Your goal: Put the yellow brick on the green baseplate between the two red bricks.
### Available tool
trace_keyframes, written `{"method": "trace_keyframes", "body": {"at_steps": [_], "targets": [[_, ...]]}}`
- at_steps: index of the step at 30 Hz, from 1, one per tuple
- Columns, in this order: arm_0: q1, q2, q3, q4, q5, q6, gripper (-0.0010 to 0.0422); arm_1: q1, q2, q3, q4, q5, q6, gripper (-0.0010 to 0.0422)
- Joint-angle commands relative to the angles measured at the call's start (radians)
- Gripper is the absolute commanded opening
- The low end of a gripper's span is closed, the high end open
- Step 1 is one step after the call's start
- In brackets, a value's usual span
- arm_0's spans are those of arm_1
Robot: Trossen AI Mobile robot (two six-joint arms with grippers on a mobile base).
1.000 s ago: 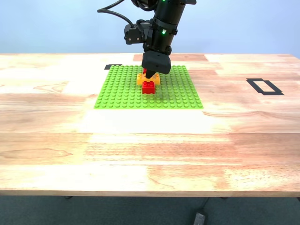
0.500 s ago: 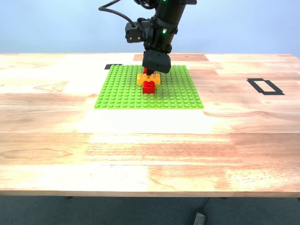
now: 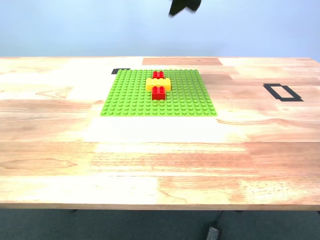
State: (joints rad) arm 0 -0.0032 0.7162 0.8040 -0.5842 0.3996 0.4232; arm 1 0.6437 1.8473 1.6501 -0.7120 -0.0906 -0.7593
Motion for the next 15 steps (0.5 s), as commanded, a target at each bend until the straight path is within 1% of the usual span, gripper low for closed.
{"method": "trace_keyframes", "body": {"at_steps": [1, 5, 8, 10, 15], "targets": [[0.0, 0.0, 0.0, 0.018, -0.002, -0.01, 0.0, -0.036, -0.088, -0.018, -0.005, -0.003, 0.036, 0.0007], [0.0, 0.0, 0.0, 0.023, -0.017, -0.009, 0.0, -0.088, -0.23, -0.12, 0.06, -0.006, 0.088, 0.0007], [0.0, 0.0, -0.001, 0.026, -0.063, -0.018, 0.0, -0.14, -0.363, -0.253, 0.126, -0.006, 0.148, 0.0007], [0.0, 0.0, -0.003, 0.038, -0.064, -0.027, 0.0, -0.172, -0.456, -0.353, 0.179, -0.005, 0.203, 0.0007], [0.001, -0.012, -0.057, 0.159, -0.061, -0.108, 0.0, -0.265, -0.713, -0.66, 0.401, -0.002, 0.369, 0.0007]]}}
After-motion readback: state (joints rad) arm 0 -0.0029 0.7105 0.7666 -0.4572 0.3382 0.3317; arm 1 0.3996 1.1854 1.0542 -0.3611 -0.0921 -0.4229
